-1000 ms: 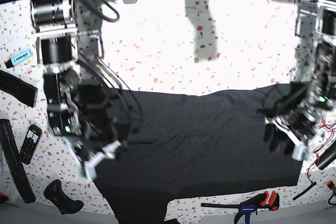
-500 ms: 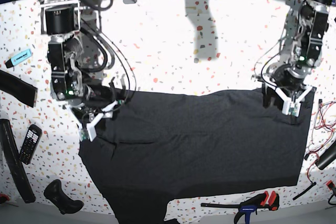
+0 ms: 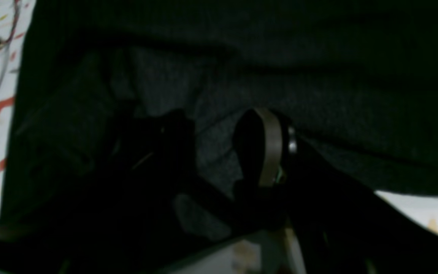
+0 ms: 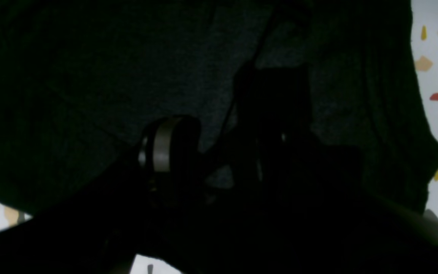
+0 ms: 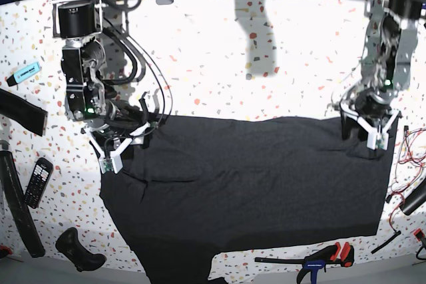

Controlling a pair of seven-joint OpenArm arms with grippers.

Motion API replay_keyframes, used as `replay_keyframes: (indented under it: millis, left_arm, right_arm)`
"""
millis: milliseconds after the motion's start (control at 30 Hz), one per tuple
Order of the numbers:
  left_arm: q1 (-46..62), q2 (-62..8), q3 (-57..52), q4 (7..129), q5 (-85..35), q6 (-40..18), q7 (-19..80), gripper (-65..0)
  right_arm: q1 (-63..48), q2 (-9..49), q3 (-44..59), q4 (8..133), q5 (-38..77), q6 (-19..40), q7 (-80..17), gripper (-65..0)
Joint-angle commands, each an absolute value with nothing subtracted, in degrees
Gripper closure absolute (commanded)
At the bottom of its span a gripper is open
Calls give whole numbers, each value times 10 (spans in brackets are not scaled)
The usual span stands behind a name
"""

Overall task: Fold the T-shirt properly
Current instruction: 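Regrasp the folded edge with both grippers and pull it back toward the arms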

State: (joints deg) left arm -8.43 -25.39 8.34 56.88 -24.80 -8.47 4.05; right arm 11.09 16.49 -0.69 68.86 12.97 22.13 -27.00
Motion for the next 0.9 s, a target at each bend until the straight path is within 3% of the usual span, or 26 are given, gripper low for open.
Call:
replay_keyframes:
  millis: [0,167,367,600,867]
  left_arm:
    - [-88,-257,82,558,-247,-86,51,-262]
    - [-65,-253,82,560,-247,-106,67,-262]
    - [-8,-257,82,651,-246,-107,94,-262]
    - [52,-283,78,730,-239,-107,107,-262]
    - [120,-285,-51,730,-240,-108,112,-262]
  right_arm:
    - [119,170,-4,695,133,225,-272,-301]
    - [81,170,-4,695,133,225,-274,-301]
    - [27,170,-4,702,141,228,-274,-301]
    - [-42,170,-4,791,141,249,-288,-301]
    - [-125,200,-3,874,136,249,-312,-301]
